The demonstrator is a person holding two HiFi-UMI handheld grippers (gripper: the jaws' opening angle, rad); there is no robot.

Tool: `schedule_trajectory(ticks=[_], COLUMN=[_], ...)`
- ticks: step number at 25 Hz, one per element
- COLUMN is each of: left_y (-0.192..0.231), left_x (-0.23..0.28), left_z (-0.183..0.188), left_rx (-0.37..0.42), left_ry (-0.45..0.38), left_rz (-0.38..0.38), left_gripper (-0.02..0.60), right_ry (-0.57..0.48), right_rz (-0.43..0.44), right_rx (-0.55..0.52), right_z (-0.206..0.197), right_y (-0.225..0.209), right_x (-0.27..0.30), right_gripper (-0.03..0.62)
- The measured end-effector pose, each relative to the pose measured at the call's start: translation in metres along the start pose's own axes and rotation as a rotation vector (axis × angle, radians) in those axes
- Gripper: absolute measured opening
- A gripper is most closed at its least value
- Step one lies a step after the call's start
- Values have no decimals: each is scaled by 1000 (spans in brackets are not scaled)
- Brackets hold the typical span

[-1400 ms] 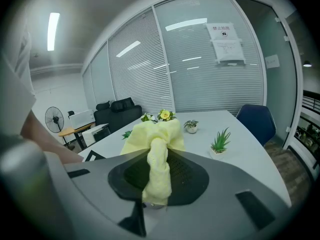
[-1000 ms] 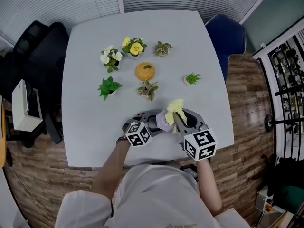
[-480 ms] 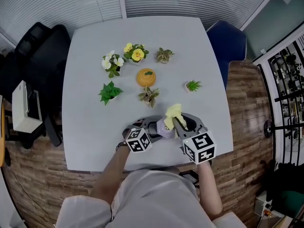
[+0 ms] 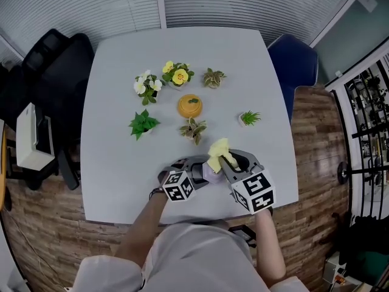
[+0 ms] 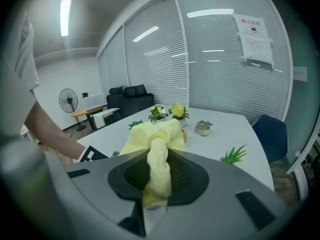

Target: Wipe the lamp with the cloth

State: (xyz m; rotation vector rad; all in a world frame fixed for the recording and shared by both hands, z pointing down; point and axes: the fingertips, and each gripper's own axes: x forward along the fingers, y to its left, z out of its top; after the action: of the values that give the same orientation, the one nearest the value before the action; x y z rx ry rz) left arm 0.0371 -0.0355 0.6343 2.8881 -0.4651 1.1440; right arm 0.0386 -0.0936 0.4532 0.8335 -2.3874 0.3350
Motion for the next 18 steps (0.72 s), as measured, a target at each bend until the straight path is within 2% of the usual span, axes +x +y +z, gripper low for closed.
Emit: schedule_trajectory(ticks=[18], left_y=[2], left_x=[0], left_z=[1], left_rx=[0], left_ry=[-1], left_rz=[3], left_gripper=[304], right_ry=[63], right_rz=[65], right_rx=[-136], right_z=[12], right_y=[19], right_x=[10], right_gripper=[74])
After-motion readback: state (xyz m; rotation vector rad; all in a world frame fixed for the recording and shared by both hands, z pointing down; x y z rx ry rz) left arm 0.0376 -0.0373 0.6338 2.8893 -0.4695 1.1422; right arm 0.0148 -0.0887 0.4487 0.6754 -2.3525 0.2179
